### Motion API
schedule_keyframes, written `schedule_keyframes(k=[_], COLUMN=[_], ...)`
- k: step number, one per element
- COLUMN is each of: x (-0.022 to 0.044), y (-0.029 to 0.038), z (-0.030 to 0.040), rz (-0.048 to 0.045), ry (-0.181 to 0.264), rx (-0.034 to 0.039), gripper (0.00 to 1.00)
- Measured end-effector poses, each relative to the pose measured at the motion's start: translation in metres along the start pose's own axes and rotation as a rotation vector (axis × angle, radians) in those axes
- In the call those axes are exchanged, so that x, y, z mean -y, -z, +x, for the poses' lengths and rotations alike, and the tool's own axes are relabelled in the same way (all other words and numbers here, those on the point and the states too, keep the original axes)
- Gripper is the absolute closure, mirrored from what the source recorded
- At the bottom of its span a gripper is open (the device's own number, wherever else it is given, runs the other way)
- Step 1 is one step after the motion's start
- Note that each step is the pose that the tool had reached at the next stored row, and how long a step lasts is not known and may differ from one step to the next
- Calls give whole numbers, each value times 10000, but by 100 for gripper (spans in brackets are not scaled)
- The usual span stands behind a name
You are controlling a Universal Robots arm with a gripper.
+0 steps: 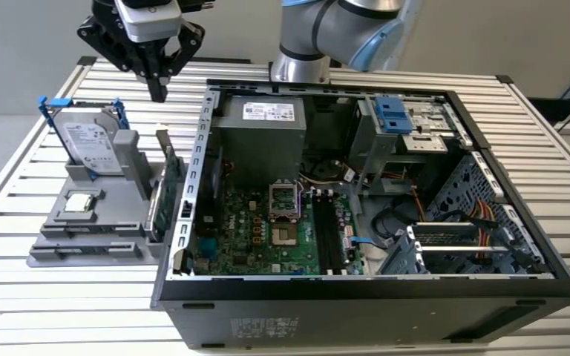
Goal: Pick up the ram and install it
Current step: 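Reach for the ram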
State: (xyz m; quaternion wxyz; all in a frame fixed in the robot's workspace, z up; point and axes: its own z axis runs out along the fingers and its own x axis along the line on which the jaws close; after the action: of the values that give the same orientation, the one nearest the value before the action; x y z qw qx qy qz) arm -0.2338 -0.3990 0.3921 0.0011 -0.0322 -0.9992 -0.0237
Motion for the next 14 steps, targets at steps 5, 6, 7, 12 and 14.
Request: schedule_keyframes(k=[5,6,7,12,14], x=[1,1,2,5,6], y=[0,0,0,0,0], z=[11,15,20,70,94], rz=[0,0,1,0,0], ry=[-1,-1,-1,0,-1], rx=[-2,-2,-2,-2,-2], gripper=[100,100,100,100,100])
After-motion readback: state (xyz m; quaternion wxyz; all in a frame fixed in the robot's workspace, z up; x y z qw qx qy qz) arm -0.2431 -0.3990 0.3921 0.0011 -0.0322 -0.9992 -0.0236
